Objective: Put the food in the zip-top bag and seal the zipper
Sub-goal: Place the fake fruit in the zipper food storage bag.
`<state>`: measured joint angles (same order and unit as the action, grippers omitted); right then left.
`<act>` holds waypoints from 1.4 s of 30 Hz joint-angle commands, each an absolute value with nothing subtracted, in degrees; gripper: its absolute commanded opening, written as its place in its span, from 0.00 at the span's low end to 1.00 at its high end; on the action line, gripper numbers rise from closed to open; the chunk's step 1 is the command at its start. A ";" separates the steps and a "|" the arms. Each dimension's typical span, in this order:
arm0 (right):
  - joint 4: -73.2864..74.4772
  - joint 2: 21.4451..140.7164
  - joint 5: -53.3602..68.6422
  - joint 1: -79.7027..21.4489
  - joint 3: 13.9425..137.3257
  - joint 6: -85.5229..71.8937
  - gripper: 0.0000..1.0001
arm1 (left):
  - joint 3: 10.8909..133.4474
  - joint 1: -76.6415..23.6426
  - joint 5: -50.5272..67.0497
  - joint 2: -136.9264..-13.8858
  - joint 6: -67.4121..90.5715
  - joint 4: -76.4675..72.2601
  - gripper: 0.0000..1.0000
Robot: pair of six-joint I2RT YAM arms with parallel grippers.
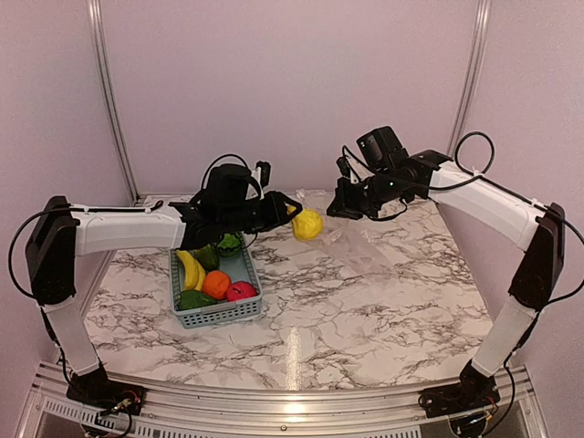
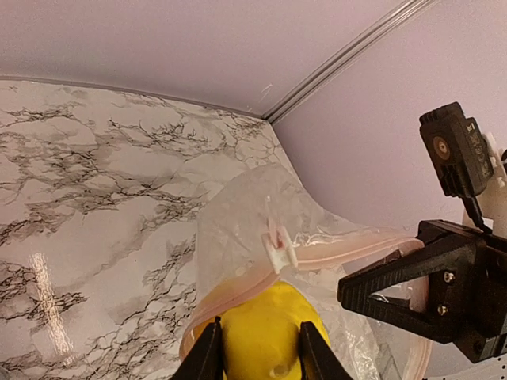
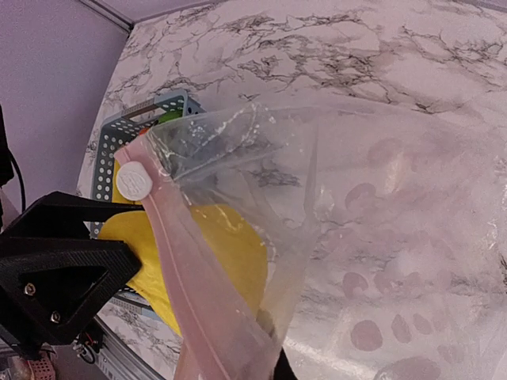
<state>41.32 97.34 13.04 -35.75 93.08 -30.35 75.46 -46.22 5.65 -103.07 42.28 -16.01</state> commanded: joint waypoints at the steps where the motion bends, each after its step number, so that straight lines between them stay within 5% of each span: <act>1: 41.05 95.73 14.19 -36.49 94.59 -31.46 0.00 | 80.43 -46.87 0.76 -105.85 42.64 -11.30 0.04; 17: 39.28 97.34 14.05 -36.40 98.68 -32.09 0.00 | 92.43 -48.88 -4.96 -114.40 42.27 -0.61 0.05; 23: 39.37 99.14 14.19 -36.35 100.26 -31.46 0.00 | 93.49 -48.94 -2.71 -113.57 40.53 -1.58 0.39; 31: 38.71 99.76 14.45 -36.10 99.26 -30.89 0.00 | 93.33 -48.95 -8.98 -104.50 31.95 -1.19 0.65; 42: 36.80 99.10 15.45 -35.82 97.56 -30.59 0.00 | 81.99 -48.82 -10.91 -96.23 34.28 2.86 0.71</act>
